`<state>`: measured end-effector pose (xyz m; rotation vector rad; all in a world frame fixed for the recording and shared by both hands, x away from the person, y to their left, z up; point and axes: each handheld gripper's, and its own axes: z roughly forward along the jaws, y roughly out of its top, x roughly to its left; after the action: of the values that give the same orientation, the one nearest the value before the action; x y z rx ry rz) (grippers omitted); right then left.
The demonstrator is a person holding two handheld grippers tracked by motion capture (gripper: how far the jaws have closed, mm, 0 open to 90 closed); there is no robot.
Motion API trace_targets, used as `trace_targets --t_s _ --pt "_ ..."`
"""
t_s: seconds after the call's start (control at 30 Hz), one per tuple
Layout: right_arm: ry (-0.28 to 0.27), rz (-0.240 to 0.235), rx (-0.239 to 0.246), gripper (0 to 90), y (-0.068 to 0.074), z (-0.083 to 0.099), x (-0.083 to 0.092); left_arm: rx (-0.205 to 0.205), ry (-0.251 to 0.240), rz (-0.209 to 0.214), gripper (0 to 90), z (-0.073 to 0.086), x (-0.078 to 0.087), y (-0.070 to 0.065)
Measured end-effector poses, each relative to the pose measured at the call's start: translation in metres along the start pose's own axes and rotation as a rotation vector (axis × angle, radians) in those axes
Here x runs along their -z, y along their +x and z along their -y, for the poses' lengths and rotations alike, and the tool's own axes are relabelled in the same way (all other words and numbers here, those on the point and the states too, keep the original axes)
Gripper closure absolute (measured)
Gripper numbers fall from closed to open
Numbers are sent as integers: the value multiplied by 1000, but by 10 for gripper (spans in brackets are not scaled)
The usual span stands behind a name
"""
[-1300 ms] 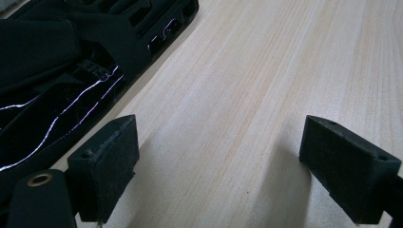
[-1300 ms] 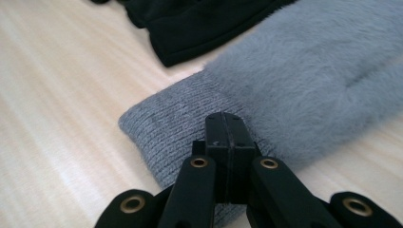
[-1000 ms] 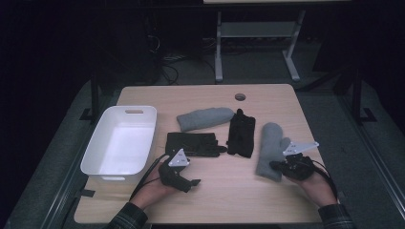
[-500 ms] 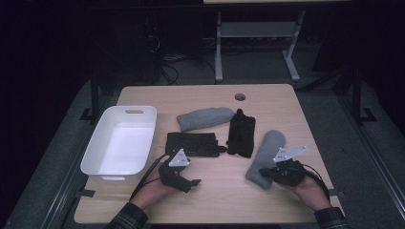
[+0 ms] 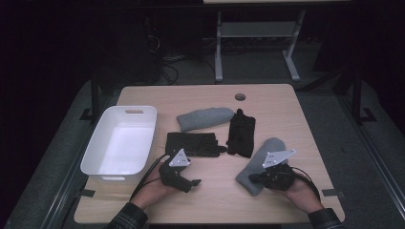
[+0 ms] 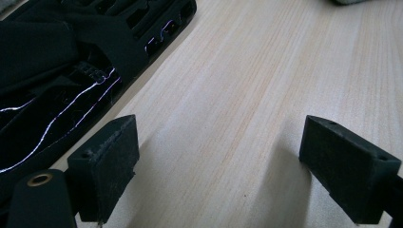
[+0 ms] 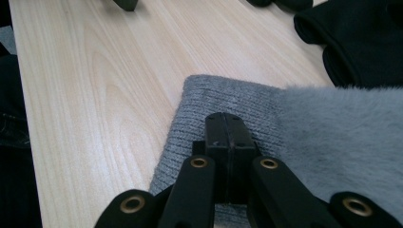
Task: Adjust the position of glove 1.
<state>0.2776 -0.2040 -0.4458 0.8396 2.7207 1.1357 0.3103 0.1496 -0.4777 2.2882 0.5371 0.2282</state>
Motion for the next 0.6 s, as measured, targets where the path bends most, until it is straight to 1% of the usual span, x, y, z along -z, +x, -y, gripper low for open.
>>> trace_targets --t_s 0.1,0.17,0.2,0.23,0.3,0.33,0.4,0.47,0.53,0.57,0.6 --pt "-33 0 -10 900 -3 -1 5 0 0 0 122 0 0 0" --pt "-39 23 -22 900 -8 -2 9 0 0 0 121 0 0 0" --pt "-39 23 -22 900 -8 -2 9 0 0 0 121 0 0 0" --pt "-46 59 -30 900 -17 -3 13 0 0 0 121 0 0 0" --pt "-61 88 -39 900 -29 -3 16 0 0 0 121 0 0 0" --pt "-65 104 -56 900 -35 -4 18 0 0 0 121 0 0 0" --pt "-76 138 -74 900 -49 -3 21 0 0 0 122 0 0 0" --pt "-77 160 -102 900 -61 0 22 2 0 1 121 0 0 0" --pt "-67 180 -108 900 -69 3 21 2 0 2 122 -1 0 0" --pt "-58 180 -120 900 -71 5 21 2 0 1 121 -1 0 0" --pt "-58 180 -120 900 -71 5 21 2 0 1 121 -1 0 0"
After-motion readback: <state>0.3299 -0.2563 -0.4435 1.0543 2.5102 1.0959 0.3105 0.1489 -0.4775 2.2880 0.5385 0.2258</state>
